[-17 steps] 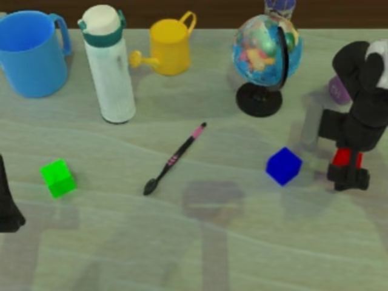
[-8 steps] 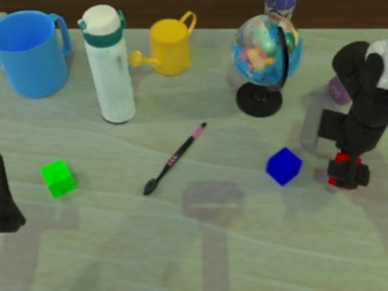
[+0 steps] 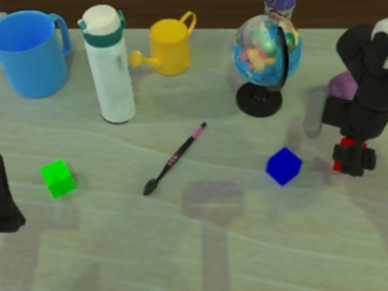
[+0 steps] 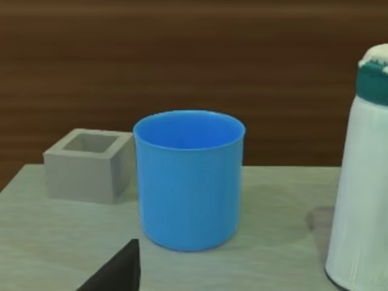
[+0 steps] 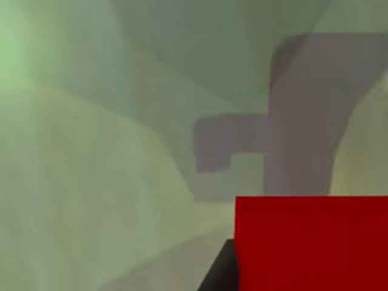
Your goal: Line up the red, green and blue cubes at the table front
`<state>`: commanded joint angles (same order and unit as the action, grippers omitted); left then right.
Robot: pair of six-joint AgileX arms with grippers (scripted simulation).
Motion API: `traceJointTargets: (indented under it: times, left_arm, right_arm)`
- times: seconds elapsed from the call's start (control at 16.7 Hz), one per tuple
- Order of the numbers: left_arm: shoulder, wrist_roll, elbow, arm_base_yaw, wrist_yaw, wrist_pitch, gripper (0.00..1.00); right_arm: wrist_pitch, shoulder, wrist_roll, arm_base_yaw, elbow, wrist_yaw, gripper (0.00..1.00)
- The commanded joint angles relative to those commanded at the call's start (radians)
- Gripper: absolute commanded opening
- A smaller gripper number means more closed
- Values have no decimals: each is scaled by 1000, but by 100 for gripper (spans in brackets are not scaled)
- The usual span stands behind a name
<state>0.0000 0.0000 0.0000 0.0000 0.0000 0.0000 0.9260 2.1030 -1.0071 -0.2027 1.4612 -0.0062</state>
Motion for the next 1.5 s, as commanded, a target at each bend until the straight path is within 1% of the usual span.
traceJointTargets:
  times: [0.12,0.24,0.54,0.66,0.78,0.9,1.32,1.38,1.5]
  left_arm:
    - [0,0,0,0,0,0,100]
    - [0,0,0,0,0,0,100]
    - [0,0,0,0,0,0,100]
    - [0,0,0,0,0,0,100]
    - [0,0,0,0,0,0,100]
    - [0,0,0,0,0,0,100]
    - [0,0,0,0,0,0,100]
    - [0,0,0,0,0,0,100]
    - [0,0,0,0,0,0,100]
  right_arm:
    - [79,-31,-3,-5,40,0,0]
    - [119,-55,-2,-6,65,-1,0]
    - [122,-53,2,-5,68,-1,0]
    - [136,-35,20,-39,98,0,0]
    - [163,-3,60,-114,156,1,0]
    - [199,40,118,-218,234,2,0]
    - [342,201,360,-659,538,5,0]
    - [357,216,389,-708,571,6,0]
    - [377,237,433,-773,618,7,0]
